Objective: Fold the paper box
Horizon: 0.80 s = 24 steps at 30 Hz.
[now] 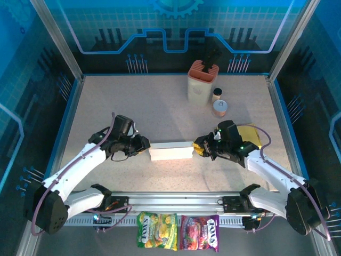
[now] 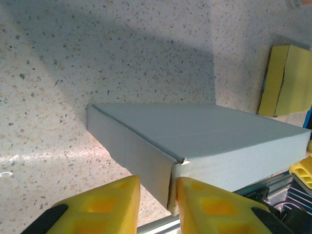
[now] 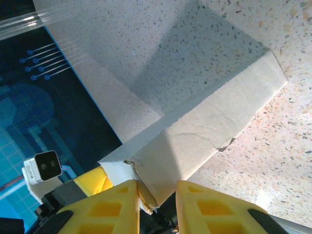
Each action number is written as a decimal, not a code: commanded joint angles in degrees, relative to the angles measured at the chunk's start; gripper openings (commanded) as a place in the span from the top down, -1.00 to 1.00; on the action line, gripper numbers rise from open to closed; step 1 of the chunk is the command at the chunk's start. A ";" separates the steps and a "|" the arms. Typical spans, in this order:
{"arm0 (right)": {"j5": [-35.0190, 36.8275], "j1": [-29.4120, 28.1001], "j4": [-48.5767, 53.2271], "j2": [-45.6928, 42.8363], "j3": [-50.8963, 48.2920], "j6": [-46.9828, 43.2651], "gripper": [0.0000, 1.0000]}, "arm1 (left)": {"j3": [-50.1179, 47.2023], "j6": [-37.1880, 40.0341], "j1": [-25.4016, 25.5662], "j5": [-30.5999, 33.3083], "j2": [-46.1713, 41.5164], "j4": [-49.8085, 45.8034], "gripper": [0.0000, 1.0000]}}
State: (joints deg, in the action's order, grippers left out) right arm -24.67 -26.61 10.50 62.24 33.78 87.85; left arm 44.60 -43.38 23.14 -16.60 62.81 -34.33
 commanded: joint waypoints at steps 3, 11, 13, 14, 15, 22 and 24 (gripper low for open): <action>2.28 1.36 17.18 3.58 -0.61 -5.92 0.47 | -4.08 2.39 -0.30 1.30 1.81 -4.04 0.49; 3.81 1.65 24.42 6.49 3.14 -12.74 0.50 | -5.57 3.89 0.07 1.47 2.53 -4.33 0.52; 4.54 1.65 26.92 7.72 4.92 -15.49 0.50 | -5.58 4.50 0.54 2.04 2.77 -4.93 0.53; 4.77 1.65 27.80 8.09 5.66 -16.65 0.50 | -5.58 4.76 0.67 2.20 2.85 -5.19 0.53; 5.11 1.65 28.68 8.56 6.38 -17.87 0.51 | -5.58 4.99 0.89 2.46 3.00 -5.31 0.54; 6.21 0.89 30.54 10.26 9.27 -22.19 0.61 | -5.01 5.95 3.82 5.38 4.84 -6.60 0.61; 6.15 0.66 30.54 10.42 9.49 -22.45 0.63 | -4.70 5.87 4.75 6.38 5.03 -6.58 0.62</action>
State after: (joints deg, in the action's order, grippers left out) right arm -24.64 -25.47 28.23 69.82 45.87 67.83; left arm 43.77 -39.03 25.76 -14.79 63.53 -30.72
